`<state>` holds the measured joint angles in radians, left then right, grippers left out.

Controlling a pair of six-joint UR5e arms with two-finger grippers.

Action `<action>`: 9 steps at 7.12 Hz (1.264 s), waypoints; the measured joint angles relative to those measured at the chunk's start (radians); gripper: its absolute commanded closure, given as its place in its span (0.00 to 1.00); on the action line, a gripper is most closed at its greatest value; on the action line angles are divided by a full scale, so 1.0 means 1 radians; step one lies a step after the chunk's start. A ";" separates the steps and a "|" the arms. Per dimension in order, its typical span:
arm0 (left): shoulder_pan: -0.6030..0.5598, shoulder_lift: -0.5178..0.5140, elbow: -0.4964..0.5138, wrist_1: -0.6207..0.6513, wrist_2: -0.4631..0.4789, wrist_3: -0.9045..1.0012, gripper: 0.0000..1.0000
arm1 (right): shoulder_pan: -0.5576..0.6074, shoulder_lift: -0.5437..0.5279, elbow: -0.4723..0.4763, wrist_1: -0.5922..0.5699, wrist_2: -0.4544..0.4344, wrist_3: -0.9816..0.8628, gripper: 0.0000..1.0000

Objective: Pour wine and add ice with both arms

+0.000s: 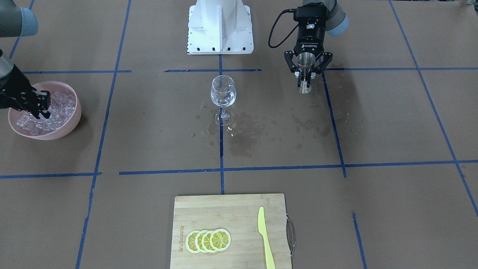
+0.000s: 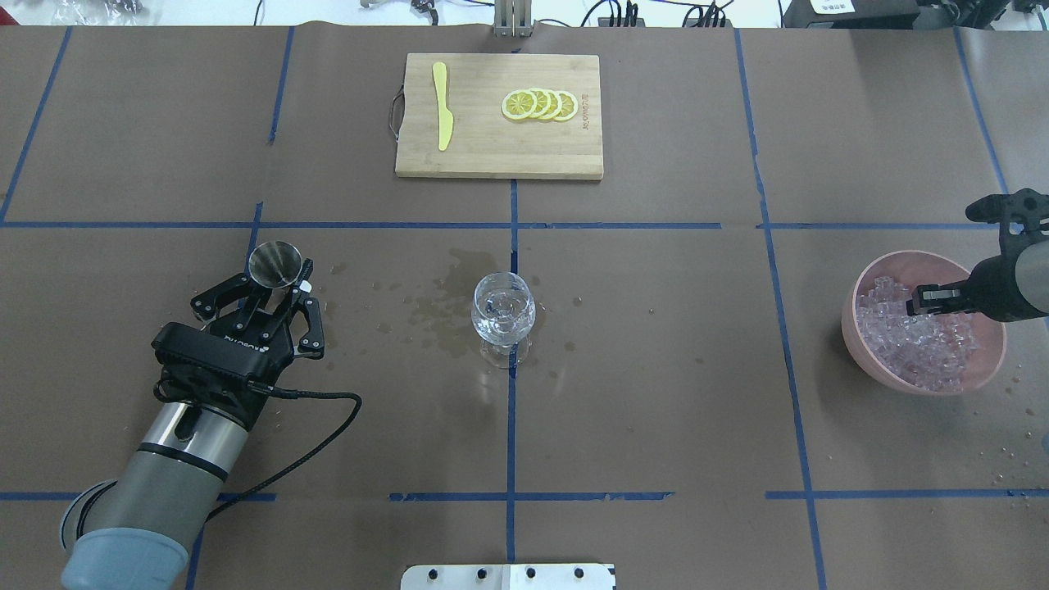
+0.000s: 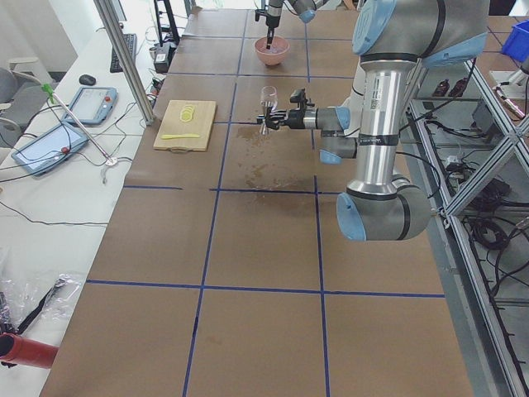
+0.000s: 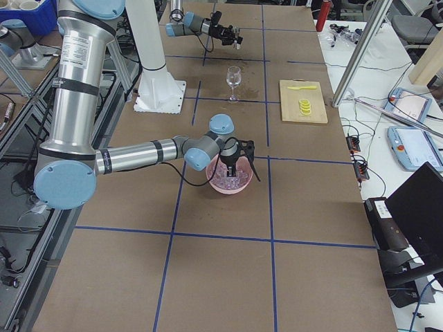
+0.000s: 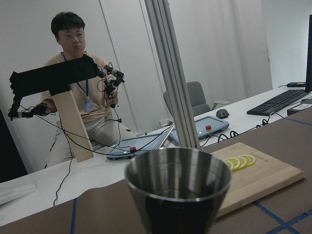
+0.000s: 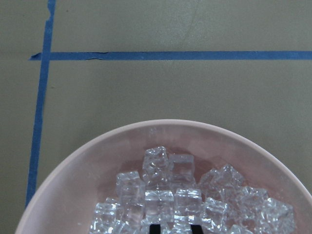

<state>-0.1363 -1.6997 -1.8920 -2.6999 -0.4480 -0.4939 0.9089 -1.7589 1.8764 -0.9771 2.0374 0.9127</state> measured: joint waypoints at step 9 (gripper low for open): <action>0.001 0.172 0.025 -0.055 0.001 -0.317 1.00 | 0.150 -0.001 0.163 -0.033 0.113 0.002 1.00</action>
<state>-0.1352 -1.5277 -1.8673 -2.7552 -0.4474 -0.8106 1.0586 -1.7602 2.0395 -1.0098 2.1508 0.9144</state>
